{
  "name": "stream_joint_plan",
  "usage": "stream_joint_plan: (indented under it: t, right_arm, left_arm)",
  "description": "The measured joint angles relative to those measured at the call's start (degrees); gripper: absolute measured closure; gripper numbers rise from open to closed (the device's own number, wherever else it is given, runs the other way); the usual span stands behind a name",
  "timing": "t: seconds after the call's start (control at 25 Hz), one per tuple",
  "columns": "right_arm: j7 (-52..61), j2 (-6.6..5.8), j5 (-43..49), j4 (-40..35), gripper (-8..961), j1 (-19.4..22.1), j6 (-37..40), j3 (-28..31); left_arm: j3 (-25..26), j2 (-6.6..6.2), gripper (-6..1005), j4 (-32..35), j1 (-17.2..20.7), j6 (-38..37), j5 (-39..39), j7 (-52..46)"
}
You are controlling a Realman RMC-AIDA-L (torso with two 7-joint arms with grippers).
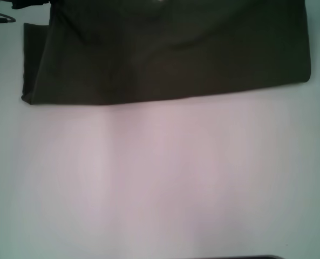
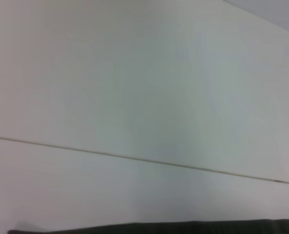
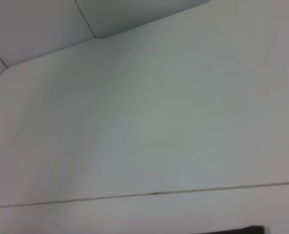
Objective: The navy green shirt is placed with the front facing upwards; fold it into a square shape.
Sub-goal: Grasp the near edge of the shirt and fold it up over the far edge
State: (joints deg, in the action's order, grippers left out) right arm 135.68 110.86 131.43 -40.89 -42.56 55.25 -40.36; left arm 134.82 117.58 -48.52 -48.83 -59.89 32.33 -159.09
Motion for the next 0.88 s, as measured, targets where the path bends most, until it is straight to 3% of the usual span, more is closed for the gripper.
stream_joint_plan:
  t: [0.68, 0.88]
  right_arm:
    - [-0.3, 0.35, 0.4, 1.7, 941, -1.1, -4.8, -4.1]
    - [1.8, -1.63, 5.1, 5.8, 936, -3.4, -4.4, -6.3]
  left_arm:
    - [-0.4, 0.42, 974, 1.3, -0.4, 2.6, 0.1, -0.3]
    - [-0.1, 0.80, 966, 1.5, -0.4, 2.2, 0.5, -1.7]
